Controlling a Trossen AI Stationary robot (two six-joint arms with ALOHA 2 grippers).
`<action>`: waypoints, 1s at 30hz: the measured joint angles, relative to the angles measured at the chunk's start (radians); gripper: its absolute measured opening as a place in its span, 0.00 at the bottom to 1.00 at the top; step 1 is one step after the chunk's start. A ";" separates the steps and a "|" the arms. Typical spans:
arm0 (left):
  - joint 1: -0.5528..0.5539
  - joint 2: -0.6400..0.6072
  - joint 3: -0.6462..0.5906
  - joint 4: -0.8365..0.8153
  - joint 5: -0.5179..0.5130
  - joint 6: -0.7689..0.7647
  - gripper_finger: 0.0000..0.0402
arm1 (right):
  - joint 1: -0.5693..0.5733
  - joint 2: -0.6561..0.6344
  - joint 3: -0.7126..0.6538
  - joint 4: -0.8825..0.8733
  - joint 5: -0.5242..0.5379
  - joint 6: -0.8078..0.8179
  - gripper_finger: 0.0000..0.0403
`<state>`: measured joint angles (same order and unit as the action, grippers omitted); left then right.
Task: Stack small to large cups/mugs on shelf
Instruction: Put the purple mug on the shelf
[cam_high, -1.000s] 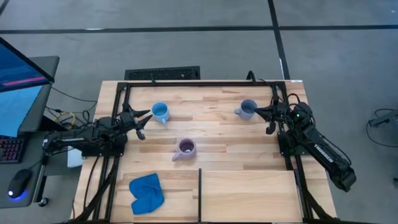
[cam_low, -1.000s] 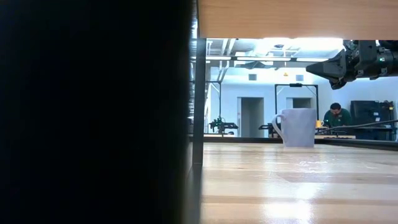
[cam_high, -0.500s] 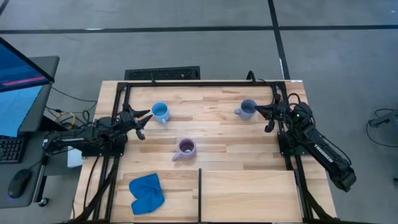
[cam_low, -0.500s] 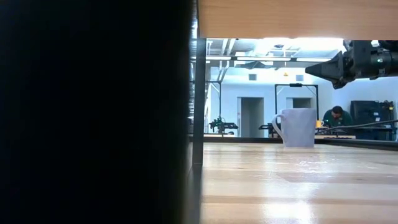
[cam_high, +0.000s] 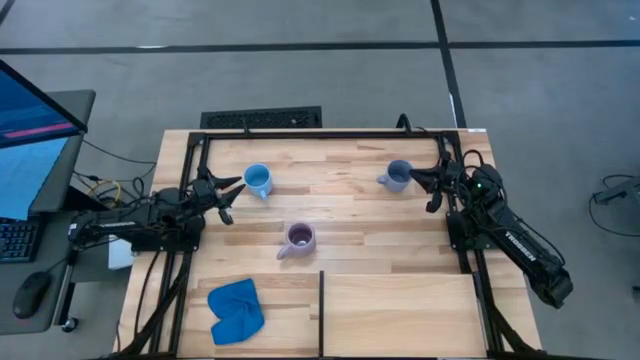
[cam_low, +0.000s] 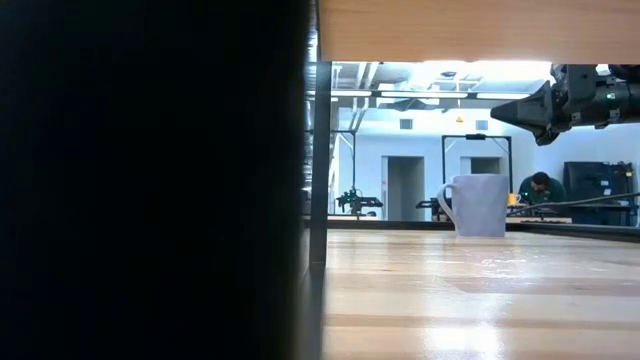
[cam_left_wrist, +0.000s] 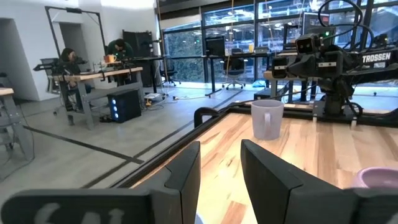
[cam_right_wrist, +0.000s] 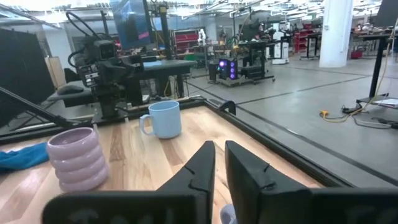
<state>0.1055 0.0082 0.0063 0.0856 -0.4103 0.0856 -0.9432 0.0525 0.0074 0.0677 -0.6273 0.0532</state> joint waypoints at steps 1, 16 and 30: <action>0.000 0.000 0.000 0.000 0.000 0.004 0.27 | 0.000 0.000 0.000 0.000 0.000 0.000 0.17; 0.000 0.000 0.000 0.000 0.000 -0.001 0.27 | 0.001 0.000 0.000 0.000 0.000 0.027 0.40; 0.000 0.000 0.000 0.000 0.000 0.007 0.27 | 0.001 0.000 0.002 0.129 0.004 0.106 0.41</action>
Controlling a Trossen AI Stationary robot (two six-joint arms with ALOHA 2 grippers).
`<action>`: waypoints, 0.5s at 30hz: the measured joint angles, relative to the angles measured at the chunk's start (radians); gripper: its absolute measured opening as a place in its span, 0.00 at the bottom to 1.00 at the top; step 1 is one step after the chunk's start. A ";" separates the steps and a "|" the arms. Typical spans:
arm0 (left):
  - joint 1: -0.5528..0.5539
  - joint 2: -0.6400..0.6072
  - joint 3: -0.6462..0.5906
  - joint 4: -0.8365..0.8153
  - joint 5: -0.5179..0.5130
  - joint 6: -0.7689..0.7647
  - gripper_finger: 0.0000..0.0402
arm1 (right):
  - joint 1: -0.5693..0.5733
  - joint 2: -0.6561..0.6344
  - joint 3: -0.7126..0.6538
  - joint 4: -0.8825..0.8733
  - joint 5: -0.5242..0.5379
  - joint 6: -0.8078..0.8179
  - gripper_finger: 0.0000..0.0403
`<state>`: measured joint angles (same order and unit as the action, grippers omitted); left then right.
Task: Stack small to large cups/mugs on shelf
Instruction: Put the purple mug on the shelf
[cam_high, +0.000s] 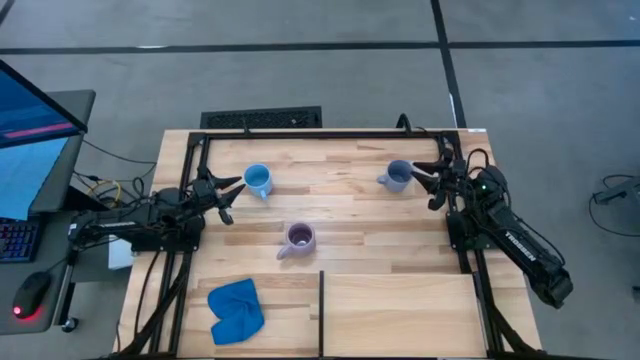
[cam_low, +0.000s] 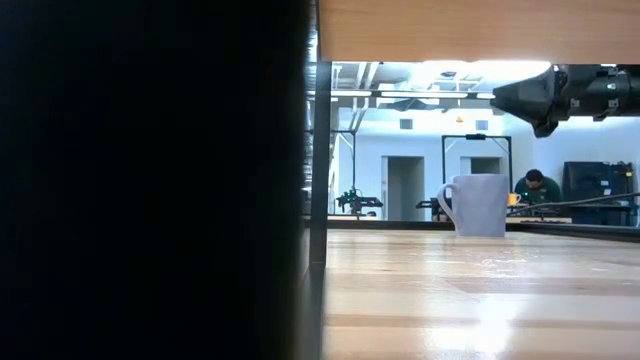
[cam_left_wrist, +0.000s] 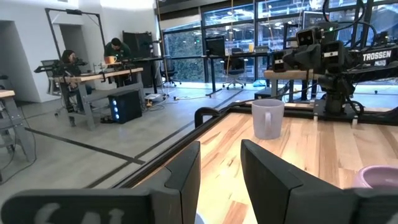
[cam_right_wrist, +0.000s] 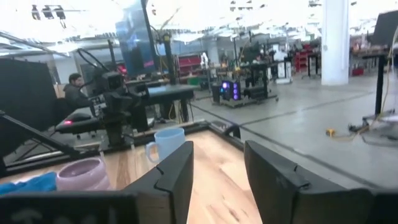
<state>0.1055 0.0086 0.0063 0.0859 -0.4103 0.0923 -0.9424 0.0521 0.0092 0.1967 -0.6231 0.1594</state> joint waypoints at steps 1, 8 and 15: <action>0.000 0.000 0.000 0.000 0.000 -0.001 0.27 | 0.000 0.000 0.006 -0.002 0.000 0.000 0.41; 0.000 0.000 0.000 0.000 0.000 -0.006 0.27 | 0.000 0.000 0.056 0.002 -0.004 0.000 0.40; 0.000 0.000 0.000 0.000 0.000 -0.004 0.27 | 0.000 0.000 0.057 0.002 -0.004 0.000 0.40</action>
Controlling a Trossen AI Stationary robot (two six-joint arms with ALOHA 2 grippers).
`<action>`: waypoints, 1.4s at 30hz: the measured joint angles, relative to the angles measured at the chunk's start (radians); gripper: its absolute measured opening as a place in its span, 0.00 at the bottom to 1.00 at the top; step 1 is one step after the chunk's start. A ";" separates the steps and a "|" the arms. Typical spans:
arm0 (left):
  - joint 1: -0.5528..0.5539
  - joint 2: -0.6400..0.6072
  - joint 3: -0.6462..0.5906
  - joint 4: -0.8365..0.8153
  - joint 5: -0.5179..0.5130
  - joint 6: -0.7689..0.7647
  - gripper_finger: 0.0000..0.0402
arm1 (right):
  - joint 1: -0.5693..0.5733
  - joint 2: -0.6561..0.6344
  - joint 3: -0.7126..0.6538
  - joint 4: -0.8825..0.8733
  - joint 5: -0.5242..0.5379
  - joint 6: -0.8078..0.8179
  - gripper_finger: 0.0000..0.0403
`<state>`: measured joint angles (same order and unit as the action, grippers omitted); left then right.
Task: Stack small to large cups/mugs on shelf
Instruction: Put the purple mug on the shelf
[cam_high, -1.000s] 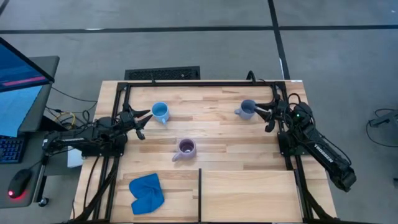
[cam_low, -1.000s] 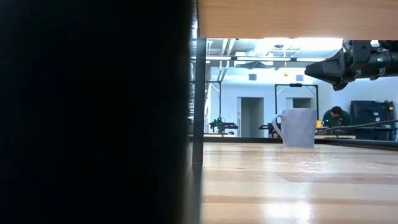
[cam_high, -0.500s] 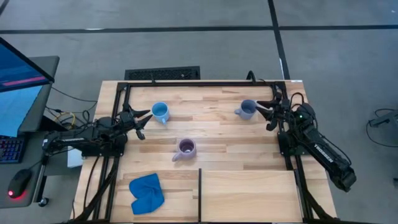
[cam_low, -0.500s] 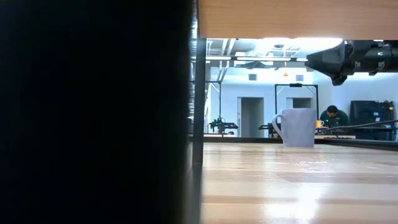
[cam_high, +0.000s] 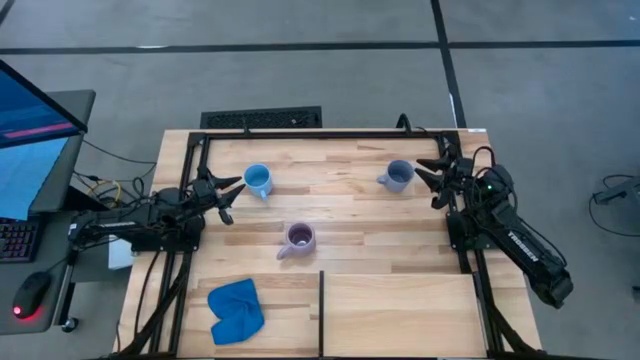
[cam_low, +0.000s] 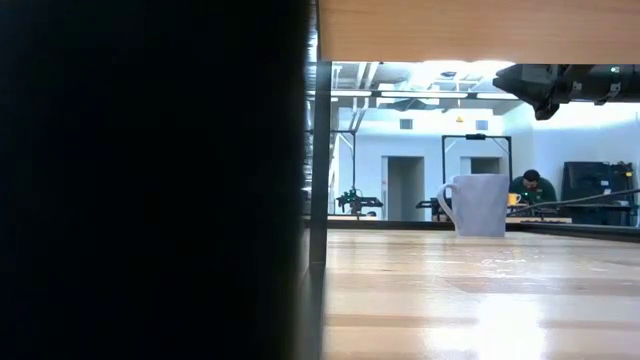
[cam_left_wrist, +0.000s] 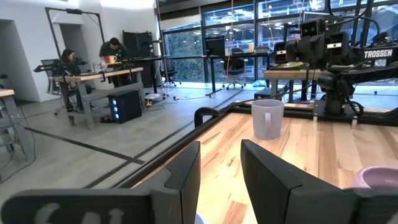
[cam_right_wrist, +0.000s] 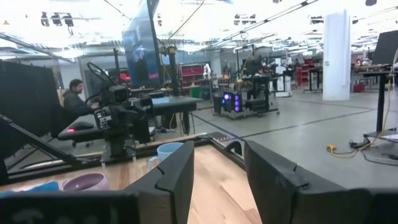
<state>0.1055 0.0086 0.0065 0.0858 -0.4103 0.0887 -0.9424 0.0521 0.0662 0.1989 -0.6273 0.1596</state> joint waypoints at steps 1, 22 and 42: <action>0.000 0.000 0.000 0.000 0.000 0.000 0.27 | 0.000 0.000 0.000 0.000 0.000 0.000 0.40; 0.000 0.000 0.000 0.000 0.000 0.001 0.27 | 0.001 0.000 0.002 0.163 -0.004 0.103 0.40; 0.000 0.000 0.000 0.000 0.000 0.001 0.27 | 0.205 0.208 0.281 0.193 -0.003 0.062 0.33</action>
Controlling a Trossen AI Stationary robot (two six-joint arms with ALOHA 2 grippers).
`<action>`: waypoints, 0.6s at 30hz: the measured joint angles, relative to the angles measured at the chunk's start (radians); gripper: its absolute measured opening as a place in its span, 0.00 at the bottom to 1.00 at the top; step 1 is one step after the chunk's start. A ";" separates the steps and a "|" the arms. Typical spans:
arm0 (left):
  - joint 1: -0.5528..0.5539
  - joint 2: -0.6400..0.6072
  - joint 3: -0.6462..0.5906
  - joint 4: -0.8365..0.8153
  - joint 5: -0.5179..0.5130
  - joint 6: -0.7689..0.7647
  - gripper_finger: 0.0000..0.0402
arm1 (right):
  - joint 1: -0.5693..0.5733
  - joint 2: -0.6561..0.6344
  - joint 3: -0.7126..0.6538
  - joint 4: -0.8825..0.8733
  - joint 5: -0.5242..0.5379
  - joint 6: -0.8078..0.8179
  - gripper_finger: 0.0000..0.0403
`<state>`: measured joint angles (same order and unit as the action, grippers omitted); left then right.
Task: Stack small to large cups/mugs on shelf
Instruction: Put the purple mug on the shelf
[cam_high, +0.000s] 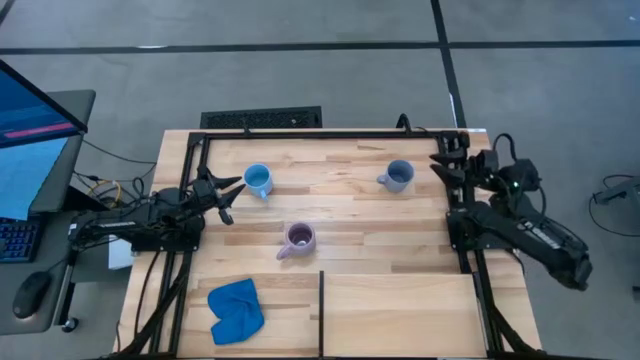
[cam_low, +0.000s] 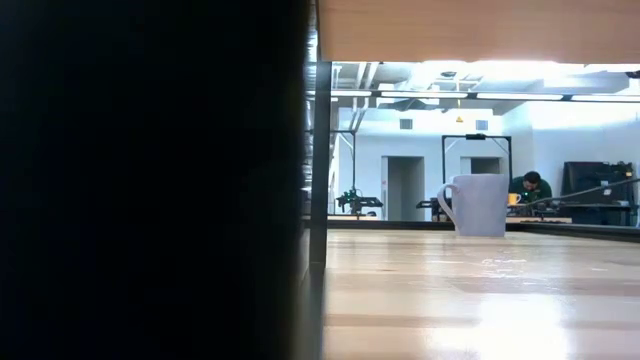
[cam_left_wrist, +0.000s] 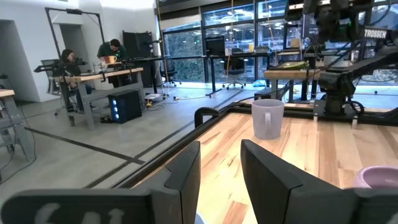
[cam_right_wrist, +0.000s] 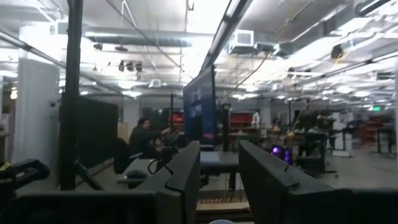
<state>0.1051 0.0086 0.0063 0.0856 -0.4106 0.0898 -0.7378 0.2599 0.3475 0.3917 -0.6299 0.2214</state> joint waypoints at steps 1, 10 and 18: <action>0.000 0.000 0.000 0.000 0.000 0.000 0.27 | 0.011 0.037 0.023 -0.002 0.000 -0.012 0.33; 0.000 0.000 0.000 0.000 0.000 0.000 0.27 | 0.138 0.383 0.308 -0.140 0.000 -0.106 0.33; 0.000 0.000 0.000 0.000 0.000 0.003 0.27 | 0.326 0.643 0.613 -0.457 0.001 -0.216 0.33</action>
<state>0.1055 0.0086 0.0063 0.0856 -0.4107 0.0929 -0.4120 0.9031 0.9600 -0.0650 -0.6290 0.0058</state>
